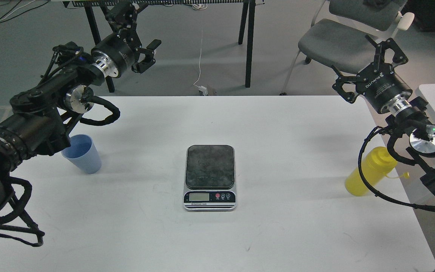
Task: Pour seasoning into cup on scale with both arms
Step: 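Move the left gripper toward the blue cup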
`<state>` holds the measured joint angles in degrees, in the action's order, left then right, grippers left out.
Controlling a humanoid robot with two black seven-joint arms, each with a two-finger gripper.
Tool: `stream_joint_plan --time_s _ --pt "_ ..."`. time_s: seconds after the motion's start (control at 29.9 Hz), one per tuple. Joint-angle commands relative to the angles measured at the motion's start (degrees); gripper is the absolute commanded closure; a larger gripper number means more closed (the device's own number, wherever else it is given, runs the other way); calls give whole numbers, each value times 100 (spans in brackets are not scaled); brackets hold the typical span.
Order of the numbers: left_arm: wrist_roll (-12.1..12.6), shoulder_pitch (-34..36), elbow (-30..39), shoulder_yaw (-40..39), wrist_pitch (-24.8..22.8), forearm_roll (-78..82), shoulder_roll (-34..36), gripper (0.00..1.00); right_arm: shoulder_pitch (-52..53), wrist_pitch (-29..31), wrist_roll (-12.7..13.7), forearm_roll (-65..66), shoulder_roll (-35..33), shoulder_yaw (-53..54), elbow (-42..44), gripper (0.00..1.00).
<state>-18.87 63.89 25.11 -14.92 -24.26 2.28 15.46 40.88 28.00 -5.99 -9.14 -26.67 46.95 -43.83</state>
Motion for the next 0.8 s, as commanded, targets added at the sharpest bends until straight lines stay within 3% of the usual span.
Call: stream_joint_plan --time_s 0.0,0.1,0.47,0.57,0.67,0.77 --pt "-38 9 11 7 69 0 -26 1 7 0 -7 0 -22 16 -2 1" --pt "-160 -8 20 51 167 18 -61 2 -1 0 -7 0 -83 -1 -11 1" --pt "-187 44 55 103 -343 315 352 0 -10 0 -7 0 -92 8 -20 1" --pt "-205 53 177 524 -374 1700 799 0 -10 0 -7 0 -92 16 -20 1" --pt "-231 44 783 631 -374 3405 1379 0 -10 0 -7 0 -101 25 -20 1" --pt "-520 62 1319 587 -374 4769 2117 0 -19 0 -7 0 -101 34 -20 1"
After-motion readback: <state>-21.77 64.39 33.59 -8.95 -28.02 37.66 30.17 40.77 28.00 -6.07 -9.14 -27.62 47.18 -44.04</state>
